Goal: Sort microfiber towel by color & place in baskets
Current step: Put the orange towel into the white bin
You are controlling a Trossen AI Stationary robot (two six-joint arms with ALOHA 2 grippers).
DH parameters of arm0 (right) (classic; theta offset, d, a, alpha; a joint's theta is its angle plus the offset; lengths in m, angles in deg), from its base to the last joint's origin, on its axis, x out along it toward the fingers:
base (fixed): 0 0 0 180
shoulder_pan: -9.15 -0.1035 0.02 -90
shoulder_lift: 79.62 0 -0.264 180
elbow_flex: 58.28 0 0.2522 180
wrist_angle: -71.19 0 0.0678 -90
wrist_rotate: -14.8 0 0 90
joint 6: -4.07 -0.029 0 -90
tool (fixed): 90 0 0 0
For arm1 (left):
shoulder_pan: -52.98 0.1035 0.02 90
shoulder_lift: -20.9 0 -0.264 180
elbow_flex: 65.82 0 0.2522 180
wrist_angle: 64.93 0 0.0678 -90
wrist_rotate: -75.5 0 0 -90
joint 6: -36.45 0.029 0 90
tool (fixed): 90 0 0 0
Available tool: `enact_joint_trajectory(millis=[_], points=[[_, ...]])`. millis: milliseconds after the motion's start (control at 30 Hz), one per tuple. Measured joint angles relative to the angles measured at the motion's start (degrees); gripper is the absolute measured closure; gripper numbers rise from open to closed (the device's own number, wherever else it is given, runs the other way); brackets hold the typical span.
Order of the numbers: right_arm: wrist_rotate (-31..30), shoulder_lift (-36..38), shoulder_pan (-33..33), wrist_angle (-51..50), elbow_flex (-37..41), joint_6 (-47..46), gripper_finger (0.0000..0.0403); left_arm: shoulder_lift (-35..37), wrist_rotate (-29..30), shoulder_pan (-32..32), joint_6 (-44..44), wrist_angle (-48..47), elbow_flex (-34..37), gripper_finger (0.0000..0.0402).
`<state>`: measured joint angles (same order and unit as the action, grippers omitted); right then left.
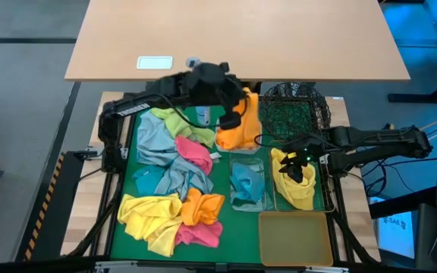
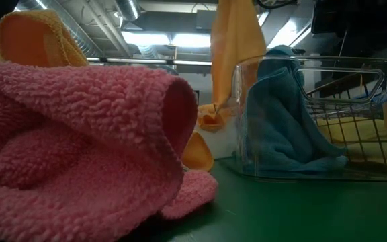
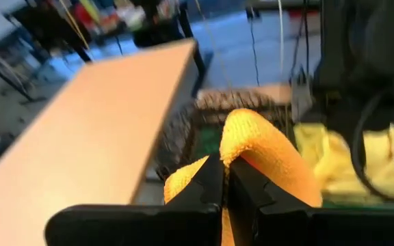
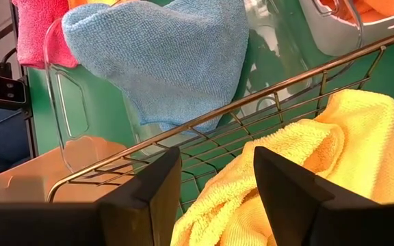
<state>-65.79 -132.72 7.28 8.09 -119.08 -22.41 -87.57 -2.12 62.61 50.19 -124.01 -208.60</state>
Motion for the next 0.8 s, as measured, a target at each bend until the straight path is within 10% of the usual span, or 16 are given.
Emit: enact_joint_trajectory(millis=[800], points=[[0.0, 0.0, 0.0, 0.0, 0.0, 0.0, 0.0219, 0.0, 2.1, -0.1, -0.1, 12.5, 41.0, 0.0401]])
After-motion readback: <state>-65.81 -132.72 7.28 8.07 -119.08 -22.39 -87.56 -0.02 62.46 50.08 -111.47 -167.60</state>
